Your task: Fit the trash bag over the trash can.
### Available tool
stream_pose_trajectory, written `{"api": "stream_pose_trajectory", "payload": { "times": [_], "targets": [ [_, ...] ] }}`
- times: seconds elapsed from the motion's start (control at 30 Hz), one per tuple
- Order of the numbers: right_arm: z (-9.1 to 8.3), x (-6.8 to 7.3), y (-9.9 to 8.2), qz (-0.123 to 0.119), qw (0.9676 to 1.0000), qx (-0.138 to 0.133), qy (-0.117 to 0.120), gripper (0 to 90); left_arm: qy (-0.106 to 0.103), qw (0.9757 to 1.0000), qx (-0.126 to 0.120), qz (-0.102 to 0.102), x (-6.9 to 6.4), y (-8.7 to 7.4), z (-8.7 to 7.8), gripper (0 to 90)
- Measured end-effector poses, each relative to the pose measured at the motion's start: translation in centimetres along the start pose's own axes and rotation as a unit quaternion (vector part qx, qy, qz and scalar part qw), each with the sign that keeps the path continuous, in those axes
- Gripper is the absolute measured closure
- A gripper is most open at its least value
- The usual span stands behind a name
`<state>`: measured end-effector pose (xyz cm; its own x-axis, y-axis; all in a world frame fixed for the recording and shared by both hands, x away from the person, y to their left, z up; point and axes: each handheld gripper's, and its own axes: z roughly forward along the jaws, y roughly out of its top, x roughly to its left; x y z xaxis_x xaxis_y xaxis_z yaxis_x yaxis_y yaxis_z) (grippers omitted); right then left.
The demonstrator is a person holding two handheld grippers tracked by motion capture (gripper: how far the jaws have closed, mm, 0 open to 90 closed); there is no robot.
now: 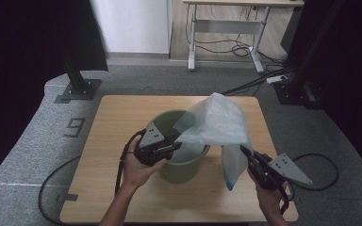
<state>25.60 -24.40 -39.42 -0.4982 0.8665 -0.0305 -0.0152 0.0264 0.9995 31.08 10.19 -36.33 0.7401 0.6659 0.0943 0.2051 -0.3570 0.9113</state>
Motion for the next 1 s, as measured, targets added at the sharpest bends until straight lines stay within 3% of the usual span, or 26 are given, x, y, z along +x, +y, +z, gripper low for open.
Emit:
{"api": "stream_pose_trajectory", "payload": {
  "times": [0.17, 0.33, 0.43, 0.53, 0.77, 0.87, 1.0],
  "targets": [
    [1.3, 0.5, 1.4, -0.024, 0.9997, 0.008, 0.006, 88.6, -0.011, 0.9996, -0.002, 0.026, -1.0, 0.7, -0.4, 35.0],
    [2.5, 1.8, 1.5, -0.040, 0.9987, 0.018, 0.025, 88.5, -0.004, 0.9989, 0.001, 0.046, -1.7, 0.9, -0.1, 33.4],
    [2.9, 2.3, 1.6, -0.046, 0.9981, 0.022, 0.034, 88.5, -0.007, 0.9990, 0.006, 0.044, -1.6, 0.8, 0.2, 40.5],
    [3.1, 2.5, 1.8, -0.049, 0.9977, 0.021, 0.043, 88.5, -0.001, 0.9992, 0.010, 0.039, -1.5, 0.8, 0.4, 58.6],
    [3.5, 2.8, 1.6, -0.047, 0.9971, 0.026, 0.054, 88.5, -0.046, 0.9983, 0.031, 0.019, -0.7, -0.1, 0.5, 83.9],
    [3.6, 3.2, 1.4, -0.048, 0.9964, 0.027, 0.064, 88.3, -0.043, 0.9981, 0.043, 0.012, -0.3, -0.7, 0.3, 89.0],
    [4.0, 3.7, 1.1, -0.050, 0.9951, 0.031, 0.079, 88.4, -0.031, 0.9984, 0.048, -0.001, 0.5, -1.2, -0.3, 89.5]
  ]
}}
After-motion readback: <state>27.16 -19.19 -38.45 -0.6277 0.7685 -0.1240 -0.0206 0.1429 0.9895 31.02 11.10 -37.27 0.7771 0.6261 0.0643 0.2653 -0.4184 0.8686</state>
